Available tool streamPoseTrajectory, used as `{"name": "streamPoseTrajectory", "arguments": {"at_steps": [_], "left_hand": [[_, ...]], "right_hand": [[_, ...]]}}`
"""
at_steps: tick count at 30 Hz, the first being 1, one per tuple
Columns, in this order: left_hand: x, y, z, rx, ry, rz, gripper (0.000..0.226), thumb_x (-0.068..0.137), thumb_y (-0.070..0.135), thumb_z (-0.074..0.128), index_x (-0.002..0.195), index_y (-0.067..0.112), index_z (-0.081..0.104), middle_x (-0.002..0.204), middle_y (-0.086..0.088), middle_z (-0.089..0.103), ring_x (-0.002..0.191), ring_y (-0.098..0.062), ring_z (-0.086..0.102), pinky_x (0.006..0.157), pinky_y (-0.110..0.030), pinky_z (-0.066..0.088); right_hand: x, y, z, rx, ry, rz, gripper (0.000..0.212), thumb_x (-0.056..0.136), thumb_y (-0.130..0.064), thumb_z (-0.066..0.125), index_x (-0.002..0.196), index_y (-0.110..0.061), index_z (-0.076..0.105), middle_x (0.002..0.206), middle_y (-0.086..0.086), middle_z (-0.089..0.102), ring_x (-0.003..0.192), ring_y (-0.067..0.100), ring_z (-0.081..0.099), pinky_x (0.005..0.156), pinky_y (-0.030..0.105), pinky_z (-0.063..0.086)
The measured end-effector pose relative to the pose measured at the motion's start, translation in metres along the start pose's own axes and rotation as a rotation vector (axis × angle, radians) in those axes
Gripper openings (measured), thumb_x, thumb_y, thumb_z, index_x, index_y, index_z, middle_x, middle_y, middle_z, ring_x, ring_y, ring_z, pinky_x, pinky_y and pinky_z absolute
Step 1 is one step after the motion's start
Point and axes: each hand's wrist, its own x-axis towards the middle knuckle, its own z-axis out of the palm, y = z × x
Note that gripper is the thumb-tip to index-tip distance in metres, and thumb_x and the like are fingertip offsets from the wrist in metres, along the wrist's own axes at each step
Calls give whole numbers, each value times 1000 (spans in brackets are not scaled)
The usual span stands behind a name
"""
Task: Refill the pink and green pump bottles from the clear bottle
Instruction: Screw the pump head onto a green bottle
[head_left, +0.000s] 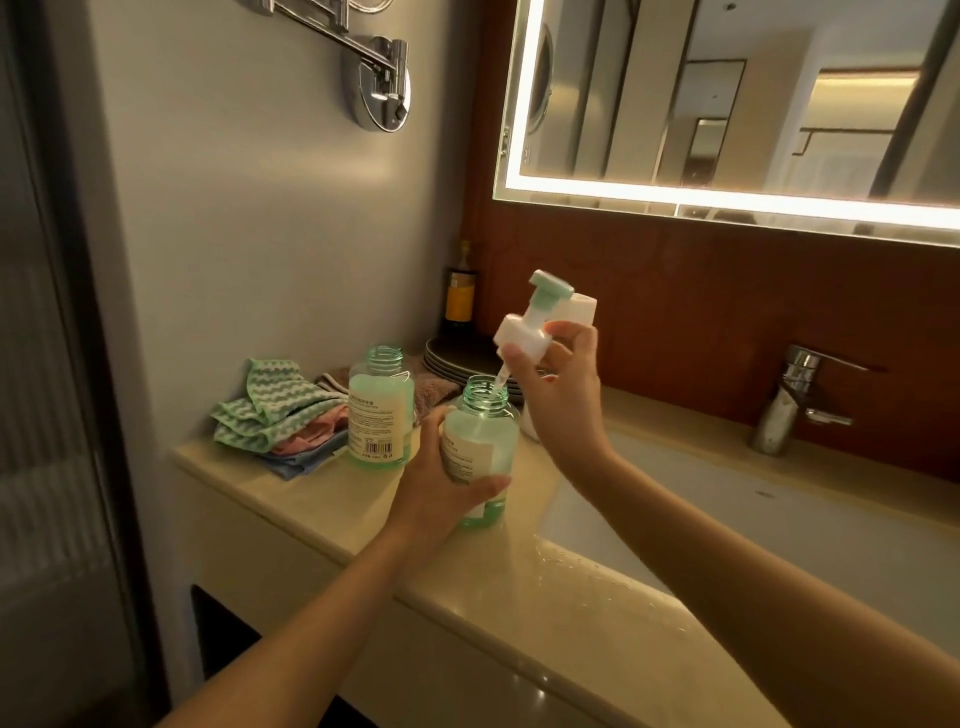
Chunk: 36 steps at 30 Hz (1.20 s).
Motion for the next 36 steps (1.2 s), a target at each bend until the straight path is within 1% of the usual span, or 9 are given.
{"name": "streamPoseTrajectory", "arguments": {"at_steps": [2, 7, 12, 16, 24, 27, 29, 32, 36], "left_hand": [[0, 1, 0, 1, -12, 3, 90, 67, 22, 80, 135, 33, 23, 125, 8, 49, 112, -12, 50, 93, -29, 47], [2, -1, 1, 1, -15, -13, 91, 66, 23, 81, 136, 32, 23, 125, 8, 50, 113, -12, 50, 95, -33, 47], [2, 1, 1, 13, -17, -18, 91, 68, 23, 80, 137, 32, 21, 120, 14, 46, 108, -6, 46, 88, -22, 42], [2, -1, 1, -18, -12, -23, 92, 66, 23, 81, 137, 34, 23, 121, 13, 48, 111, -8, 48, 90, -25, 44], [2, -2, 1, 3, -10, -6, 91, 67, 24, 80, 137, 31, 22, 126, 10, 47, 112, -7, 45, 91, -24, 43], [3, -2, 1, 18, -4, -4, 91, 66, 24, 81, 136, 31, 24, 124, 10, 49, 113, -10, 48, 92, -26, 45], [3, -4, 1, 15, -2, -3, 91, 65, 26, 82, 136, 31, 25, 125, 8, 51, 115, -13, 50, 96, -35, 47], [3, -4, 1, 17, -5, 3, 90, 64, 26, 81, 136, 30, 26, 126, 7, 51, 114, -13, 51, 97, -39, 47], [3, -4, 1, 4, 0, 7, 89, 66, 23, 81, 135, 31, 25, 125, 8, 50, 114, -12, 49, 94, -31, 46]], "right_hand": [[-6, 5, 6, -56, -67, 0, 41, 84, -26, 65, 113, -20, 37, 112, -3, 57, 102, 15, 60, 89, 39, 53], [-10, 7, 12, -98, -127, 0, 38, 86, -26, 63, 110, -23, 33, 124, 3, 55, 106, 14, 54, 91, 33, 49], [-8, 7, 19, -107, -151, 4, 37, 86, -25, 62, 108, -23, 33, 116, -2, 54, 105, 14, 54, 88, 32, 50], [-11, 13, 15, -76, -141, -6, 36, 86, -22, 63, 107, -20, 34, 117, 0, 54, 110, 16, 55, 90, 34, 51], [-17, 21, 11, -175, -187, 27, 39, 82, -31, 65, 106, -19, 36, 108, -8, 46, 103, 9, 48, 76, 14, 42], [-13, 14, 9, -137, -184, 62, 50, 84, -42, 60, 122, -21, 34, 121, -3, 47, 115, 16, 49, 88, 25, 43], [-9, 13, 10, -98, -266, 113, 59, 89, -41, 54, 138, -22, 28, 134, -3, 44, 122, 15, 45, 98, 32, 41], [-15, 20, 11, -81, -361, 115, 51, 96, -37, 41, 143, -22, 30, 133, -2, 48, 121, 17, 48, 100, 37, 44], [-23, 25, -2, -279, -226, -76, 38, 97, -31, 40, 131, -18, 48, 118, -7, 54, 103, 4, 47, 78, 8, 39]]}}
